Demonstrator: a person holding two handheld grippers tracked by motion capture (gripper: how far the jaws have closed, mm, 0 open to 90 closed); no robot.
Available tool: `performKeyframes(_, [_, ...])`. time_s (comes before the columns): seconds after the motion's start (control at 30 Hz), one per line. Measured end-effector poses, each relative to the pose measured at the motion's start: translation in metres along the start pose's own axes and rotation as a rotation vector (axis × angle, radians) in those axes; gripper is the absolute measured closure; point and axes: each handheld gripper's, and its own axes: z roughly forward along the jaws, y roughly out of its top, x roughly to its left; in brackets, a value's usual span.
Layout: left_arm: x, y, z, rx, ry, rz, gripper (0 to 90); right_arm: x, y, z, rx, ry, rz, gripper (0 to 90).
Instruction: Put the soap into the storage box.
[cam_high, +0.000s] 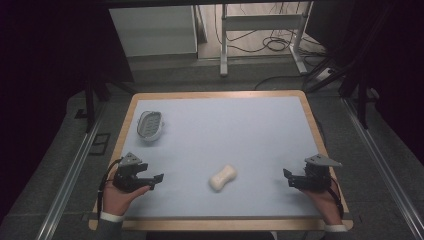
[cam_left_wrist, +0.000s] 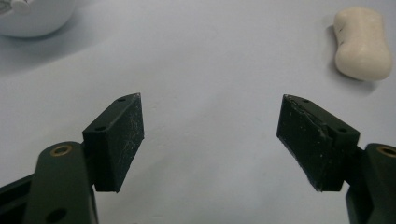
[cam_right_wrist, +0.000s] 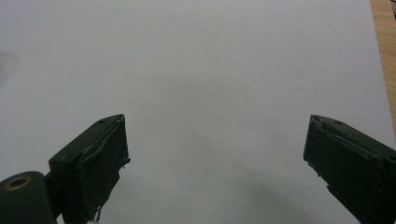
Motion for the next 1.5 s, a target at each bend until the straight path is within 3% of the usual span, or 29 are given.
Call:
performKeyframes(0.6, [-0.02,0.03,-0.017,0.001,0.0,0.066,22.6,-0.002,0.001,-0.008,-0.023,-0.038,0.02,6.3])
performKeyframes(0.93, [-0.03,0.045,-0.014,0.018,-0.002,0.1,22.5,-0.003,0.002,-0.008,-0.027,-0.04,0.016,6.3])
performKeyframes(1.2, [-0.043,0.056,-0.006,0.045,-0.028,0.136,21.9,-0.004,0.002,-0.01,-0.033,-0.046,0.021,6.4])
performKeyframes(1.5, [-0.047,0.061,0.002,0.06,-0.037,0.147,21.5,-0.004,0.001,-0.009,-0.023,-0.051,0.03,6.3])
